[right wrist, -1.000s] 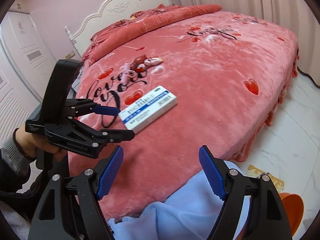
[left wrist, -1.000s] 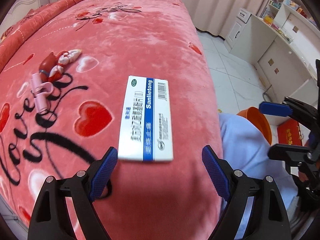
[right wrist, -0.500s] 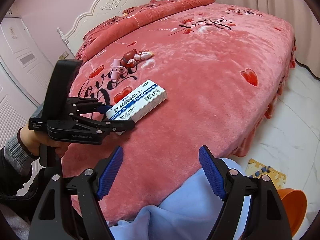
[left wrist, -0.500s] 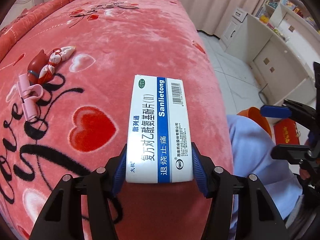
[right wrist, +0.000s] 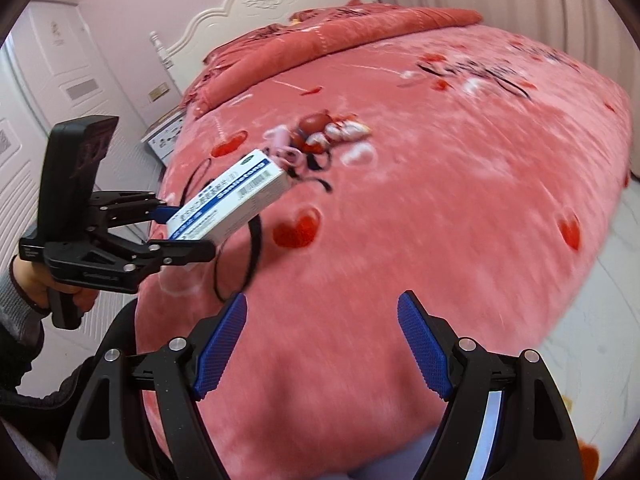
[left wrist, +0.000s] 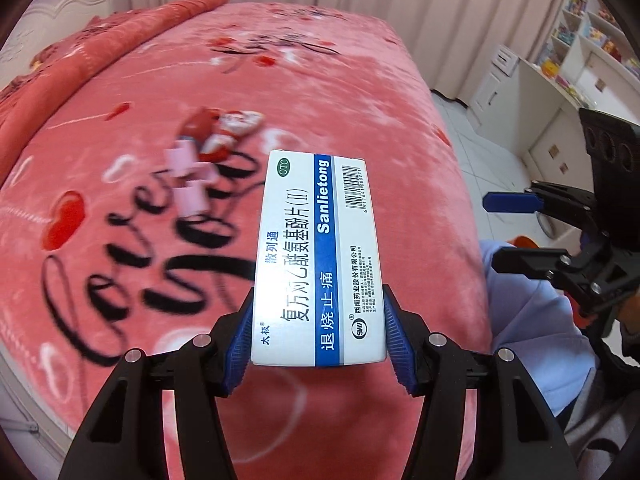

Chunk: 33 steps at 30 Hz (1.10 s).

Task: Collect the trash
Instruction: 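Grasp the white Sanlietong medicine box with the left tool while the right tool grasps the red-white toy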

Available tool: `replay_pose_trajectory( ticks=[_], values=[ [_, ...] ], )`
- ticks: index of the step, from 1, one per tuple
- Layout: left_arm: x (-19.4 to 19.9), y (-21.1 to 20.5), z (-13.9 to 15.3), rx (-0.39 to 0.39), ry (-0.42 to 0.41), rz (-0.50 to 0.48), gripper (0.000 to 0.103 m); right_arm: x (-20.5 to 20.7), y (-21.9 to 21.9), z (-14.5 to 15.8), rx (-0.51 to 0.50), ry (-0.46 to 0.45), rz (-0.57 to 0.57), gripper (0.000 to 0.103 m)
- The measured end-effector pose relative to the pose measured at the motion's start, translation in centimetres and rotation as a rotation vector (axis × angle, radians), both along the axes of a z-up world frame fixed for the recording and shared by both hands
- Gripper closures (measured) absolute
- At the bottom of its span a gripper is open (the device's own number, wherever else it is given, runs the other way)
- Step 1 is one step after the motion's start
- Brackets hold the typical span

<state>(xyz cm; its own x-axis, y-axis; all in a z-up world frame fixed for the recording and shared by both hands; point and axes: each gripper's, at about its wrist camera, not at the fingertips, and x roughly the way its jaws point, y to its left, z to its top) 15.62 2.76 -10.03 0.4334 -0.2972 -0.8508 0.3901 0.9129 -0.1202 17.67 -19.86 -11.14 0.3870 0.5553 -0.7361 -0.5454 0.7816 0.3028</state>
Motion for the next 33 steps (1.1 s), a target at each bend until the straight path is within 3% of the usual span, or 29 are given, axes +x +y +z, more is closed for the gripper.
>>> replay_pose_trajectory(
  ticks=[12, 21, 29, 30, 31, 33],
  values=[
    [5.2, 5.7, 1.3, -0.006, -0.019, 0.047, 0.044, 10.6, 8.1, 1.3, -0.049, -0.092, 0.133, 0.026],
    [10.7, 8.2, 0.6, -0.027, -0.032, 0.047, 0.044, 19.3, 12.6, -2.0, -0.101, -0.073, 0.168, 0.026],
    [14.0, 9.9, -0.8, -0.046, -0.033, 0.053, 0.044, 23.1, 14.9, -4.5, -0.164, -0.075, 0.204, 0.026],
    [14.2, 10.0, -0.9, -0.050, -0.032, 0.056, 0.044, 23.5, 15.2, -5.1, -0.171, -0.065, 0.221, 0.026],
    [14.3, 10.1, -1.1, -0.055, -0.032, 0.059, 0.044, 23.6, 15.6, -5.9, -0.179, -0.047, 0.244, 0.040],
    [14.3, 10.2, -1.4, -0.063, -0.027, 0.069, 0.044, 23.2, 15.9, -6.7, -0.199, -0.051, 0.259, 0.048]
  ],
)
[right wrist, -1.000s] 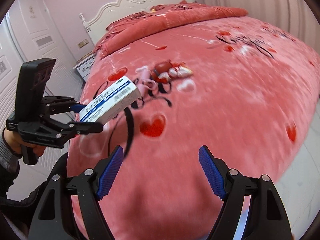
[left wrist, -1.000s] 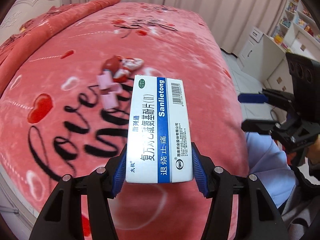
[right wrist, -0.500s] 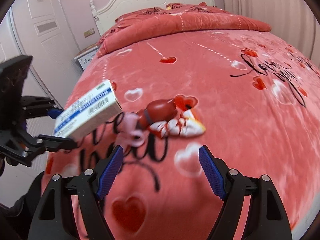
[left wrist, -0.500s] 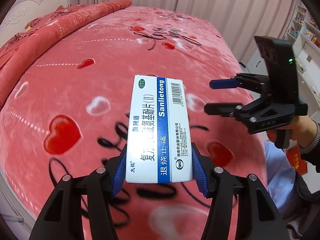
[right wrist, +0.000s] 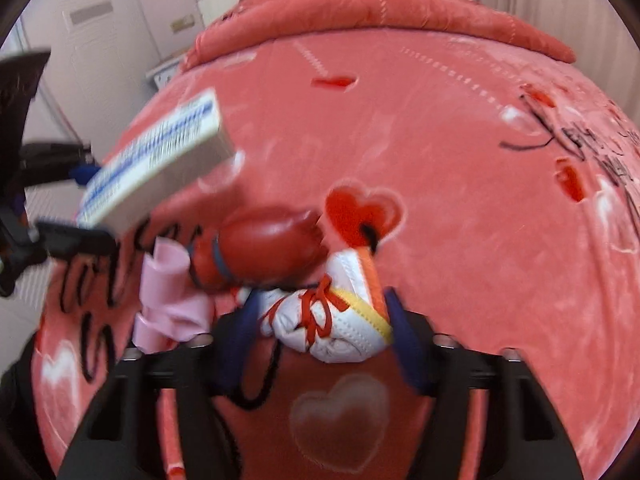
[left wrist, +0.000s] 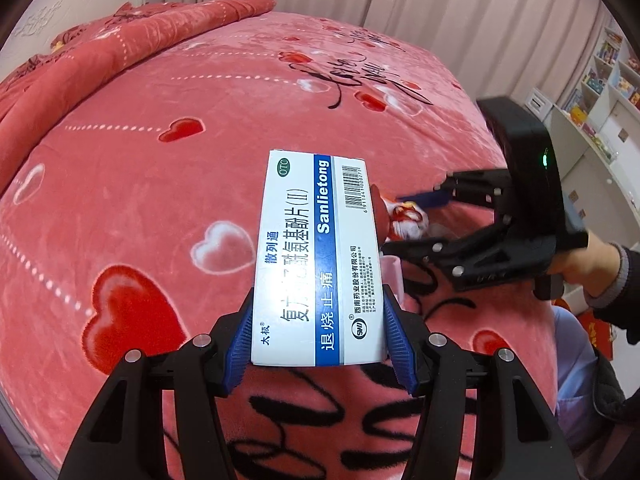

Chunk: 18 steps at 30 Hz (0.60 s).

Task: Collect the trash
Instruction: 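Grasp the white Sanlietong medicine box with the left tool while the right tool grasps the red-white toy, then carry the medicine box and red-white toy over the orange bucket with both tools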

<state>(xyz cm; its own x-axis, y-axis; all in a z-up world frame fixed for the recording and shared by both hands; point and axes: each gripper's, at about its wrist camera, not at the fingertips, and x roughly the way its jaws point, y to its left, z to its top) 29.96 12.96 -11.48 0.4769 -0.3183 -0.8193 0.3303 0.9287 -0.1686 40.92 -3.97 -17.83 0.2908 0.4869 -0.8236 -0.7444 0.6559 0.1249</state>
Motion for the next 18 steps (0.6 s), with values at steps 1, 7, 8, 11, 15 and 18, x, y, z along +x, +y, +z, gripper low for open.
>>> replay_pose_trajectory(
  ticks=[1, 7, 8, 11, 15, 18],
  values=[
    [0.0, 0.0, -0.2, -0.003, 0.005, 0.000, 0.044, -0.3, 0.0, 0.0, 0.004, -0.007, 0.014, 0.056],
    [-1.2, -0.7, 0.7, -0.006, 0.001, 0.003, 0.044, -2.2, -1.6, 1.3, 0.061, 0.035, 0.007, 0.071],
    [-1.6, -0.8, 1.1, -0.008, -0.004, 0.005, 0.044, -2.6, -2.1, 1.6, 0.075, 0.041, 0.001, 0.071],
    [-2.7, -1.6, 2.1, -0.005, -0.015, 0.000, 0.044, -4.4, -4.0, 3.0, 0.103, 0.042, -0.036, 0.071],
    [-4.7, -3.1, 3.4, 0.002, -0.024, -0.021, 0.044, -8.0, -6.9, 5.2, 0.141, 0.053, -0.070, 0.071],
    [-6.5, -4.5, 4.3, 0.006, -0.034, -0.040, 0.044, -10.8, -8.6, 6.6, 0.151, 0.051, -0.080, 0.071]
  ],
)
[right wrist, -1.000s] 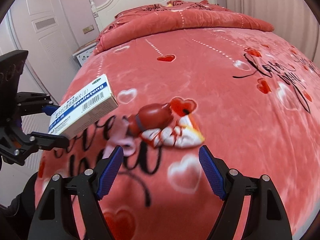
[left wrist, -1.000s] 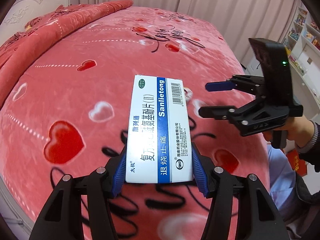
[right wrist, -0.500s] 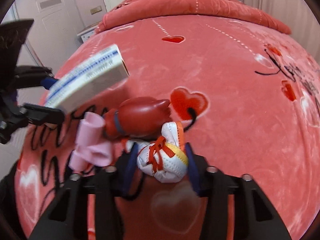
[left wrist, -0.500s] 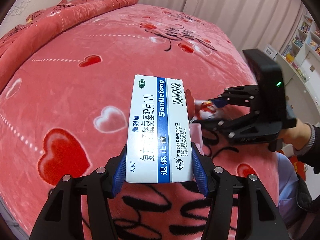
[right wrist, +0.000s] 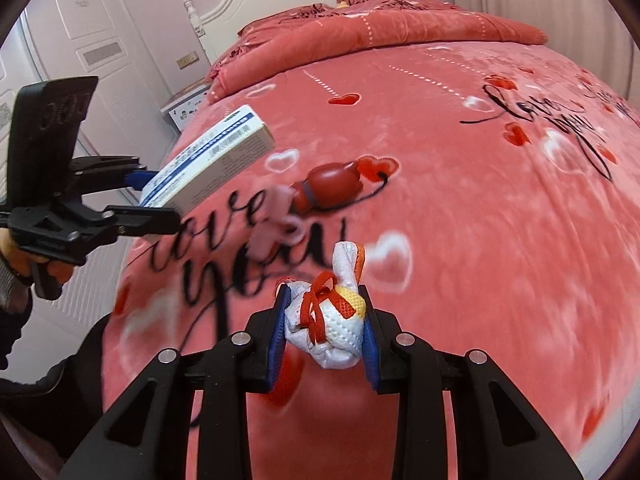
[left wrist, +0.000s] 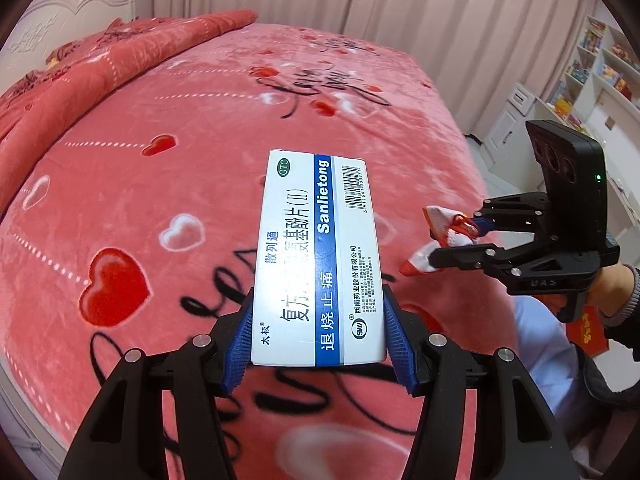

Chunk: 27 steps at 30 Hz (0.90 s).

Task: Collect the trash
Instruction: 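Carry the medicine box and red-white toy over the orange bucket with both tools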

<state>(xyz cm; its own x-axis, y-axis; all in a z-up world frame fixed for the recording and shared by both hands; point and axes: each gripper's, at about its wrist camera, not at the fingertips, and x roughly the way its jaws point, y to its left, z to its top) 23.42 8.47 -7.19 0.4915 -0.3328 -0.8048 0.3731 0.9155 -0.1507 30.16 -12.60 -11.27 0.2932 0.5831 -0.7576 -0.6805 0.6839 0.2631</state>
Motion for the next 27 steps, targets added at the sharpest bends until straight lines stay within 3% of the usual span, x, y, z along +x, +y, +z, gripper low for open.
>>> replay_pose_trajectory(
  ticks=[7, 17, 27],
  values=[
    [-5.3, -3.7, 1.3, 0.004, -0.004, -0.052, 0.044, -7.0, -3.7, 2.7, 0.028, -0.016, -0.034, 0.071],
    [-11.3, -9.7, 1.8, -0.013, 0.004, -0.145, 0.044, -15.6, -9.3, 3.4, 0.074, -0.007, -0.126, 0.071],
    [-13.5, -19.4, 1.5, -0.010, 0.002, -0.331, 0.044, -21.8, -19.6, 3.9, 0.098, -0.039, -0.343, 0.070]
  ],
)
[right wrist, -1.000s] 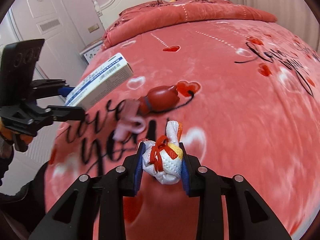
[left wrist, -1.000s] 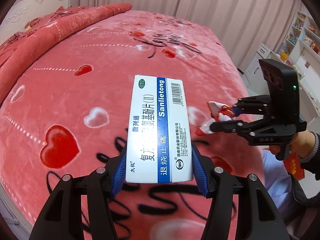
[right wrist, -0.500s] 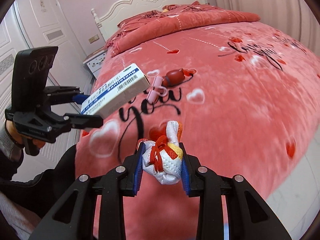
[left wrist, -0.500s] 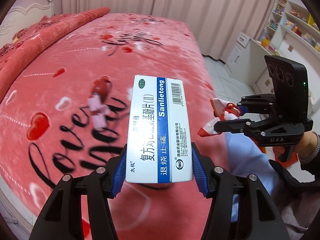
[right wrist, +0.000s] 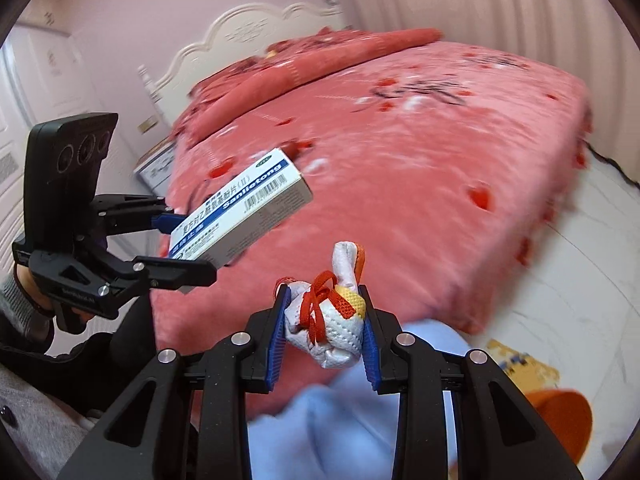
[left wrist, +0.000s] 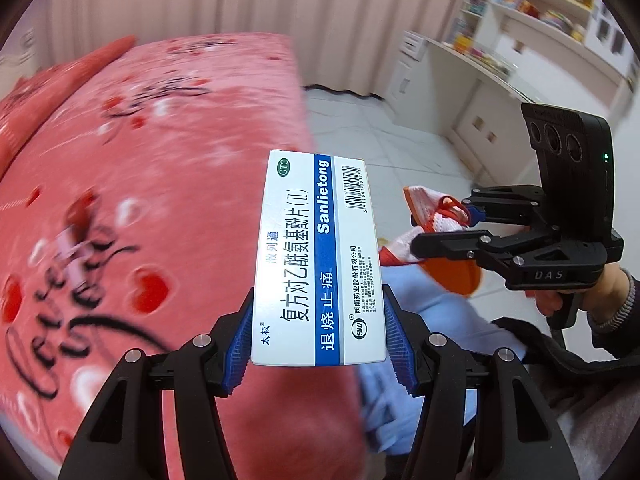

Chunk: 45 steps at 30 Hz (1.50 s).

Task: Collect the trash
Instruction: 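Carry the medicine box and red-white toy over the orange bucket with both tools, then open the left tool to drop the box while the right tool drops the toy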

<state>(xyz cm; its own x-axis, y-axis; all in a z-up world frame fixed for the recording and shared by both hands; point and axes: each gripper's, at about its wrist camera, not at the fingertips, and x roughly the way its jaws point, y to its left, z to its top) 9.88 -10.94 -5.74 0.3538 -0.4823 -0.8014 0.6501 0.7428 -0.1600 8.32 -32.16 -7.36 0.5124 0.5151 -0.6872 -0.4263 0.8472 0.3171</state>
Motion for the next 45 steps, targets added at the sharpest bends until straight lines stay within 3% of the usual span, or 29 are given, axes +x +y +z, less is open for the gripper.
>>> replay_pose_trajectory(
  ticks=[13, 25, 30, 43, 45],
  values=[
    [-0.3, -15.6, -2.2, 0.045, 0.020, -0.332, 0.044, -7.8, -16.6, -2.3, -0.010, 0.033, -0.378, 0.070],
    [-1.4, -26.1, -5.8, 0.090, 0.082, -0.519, 0.044, -12.1, -26.6, -5.6, -0.010, 0.075, -0.600, 0.070],
    [-1.2, -29.2, -7.5, 0.117, 0.113, -0.554, 0.044, -12.9, -29.0, -7.9, 0.008, 0.113, -0.673, 0.070],
    [-0.3, -33.9, -11.5, 0.190, 0.168, -0.588, 0.043, -13.1, -31.0, -11.1, 0.036, 0.177, -0.711, 0.070],
    [-0.6, -34.2, -11.7, 0.207, 0.171, -0.582, 0.032, -13.0, -30.9, -11.4, 0.040, 0.185, -0.708, 0.070]
  ],
)
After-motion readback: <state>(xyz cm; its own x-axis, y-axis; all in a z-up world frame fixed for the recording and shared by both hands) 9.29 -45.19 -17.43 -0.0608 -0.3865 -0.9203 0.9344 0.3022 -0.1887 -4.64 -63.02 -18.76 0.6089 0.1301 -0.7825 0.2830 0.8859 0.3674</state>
